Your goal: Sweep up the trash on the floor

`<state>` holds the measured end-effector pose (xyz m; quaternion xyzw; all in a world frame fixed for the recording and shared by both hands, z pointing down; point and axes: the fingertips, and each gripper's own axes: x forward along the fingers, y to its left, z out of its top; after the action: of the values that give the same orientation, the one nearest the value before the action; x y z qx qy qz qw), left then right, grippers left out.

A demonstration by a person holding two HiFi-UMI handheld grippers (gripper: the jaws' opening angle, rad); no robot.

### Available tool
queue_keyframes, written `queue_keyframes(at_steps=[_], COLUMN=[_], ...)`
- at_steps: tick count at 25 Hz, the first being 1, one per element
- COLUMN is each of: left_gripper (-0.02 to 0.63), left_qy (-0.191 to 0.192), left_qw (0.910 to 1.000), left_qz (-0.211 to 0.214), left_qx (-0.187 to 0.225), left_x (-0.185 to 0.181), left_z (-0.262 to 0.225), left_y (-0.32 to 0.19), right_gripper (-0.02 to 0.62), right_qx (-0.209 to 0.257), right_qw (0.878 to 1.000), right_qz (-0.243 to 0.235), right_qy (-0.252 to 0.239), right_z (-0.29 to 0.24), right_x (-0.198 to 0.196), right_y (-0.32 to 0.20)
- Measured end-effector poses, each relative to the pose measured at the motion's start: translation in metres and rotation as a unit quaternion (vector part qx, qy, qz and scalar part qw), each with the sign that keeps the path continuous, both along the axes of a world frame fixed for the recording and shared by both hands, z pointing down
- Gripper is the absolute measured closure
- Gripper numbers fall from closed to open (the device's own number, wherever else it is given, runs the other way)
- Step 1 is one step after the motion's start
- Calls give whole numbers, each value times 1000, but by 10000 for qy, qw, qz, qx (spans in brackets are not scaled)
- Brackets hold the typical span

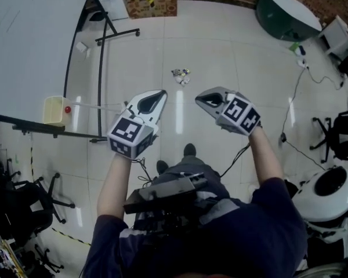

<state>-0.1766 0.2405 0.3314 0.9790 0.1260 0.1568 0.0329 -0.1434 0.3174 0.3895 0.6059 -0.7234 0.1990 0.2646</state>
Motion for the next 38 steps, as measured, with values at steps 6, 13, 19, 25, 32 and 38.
queue_keyframes(at_steps=[6, 13, 19, 25, 32, 38], left_gripper=[606, 606, 606, 606, 606, 606], left_qy=[90, -1, 16, -51, -53, 24], left_qw=[9997, 9986, 9975, 9970, 9956, 9972], left_qz=[30, 302, 578, 743, 940, 745], left_qx=[-237, -429, -410, -214, 10, 5], left_x=[-60, -97, -104, -92, -73, -68], left_z=[-3, 18, 13, 4, 0, -7], left_y=[-32, -32, -13, 32, 86, 102], right_gripper=[588, 588, 588, 588, 587, 586], right_qx=[-134, -421, -500, -324, -160, -208], right_qw=[9998, 9988, 9978, 9978, 9969, 9971], right_qz=[52, 82, 277, 491, 717, 697], right_qy=[133, 243, 321, 307, 270, 223], right_z=[-7, 2, 4, -4, -9, -1], right_x=[-65, -129, -142, -135, -112, -98], right_y=[-29, -37, -18, 31, 83, 121])
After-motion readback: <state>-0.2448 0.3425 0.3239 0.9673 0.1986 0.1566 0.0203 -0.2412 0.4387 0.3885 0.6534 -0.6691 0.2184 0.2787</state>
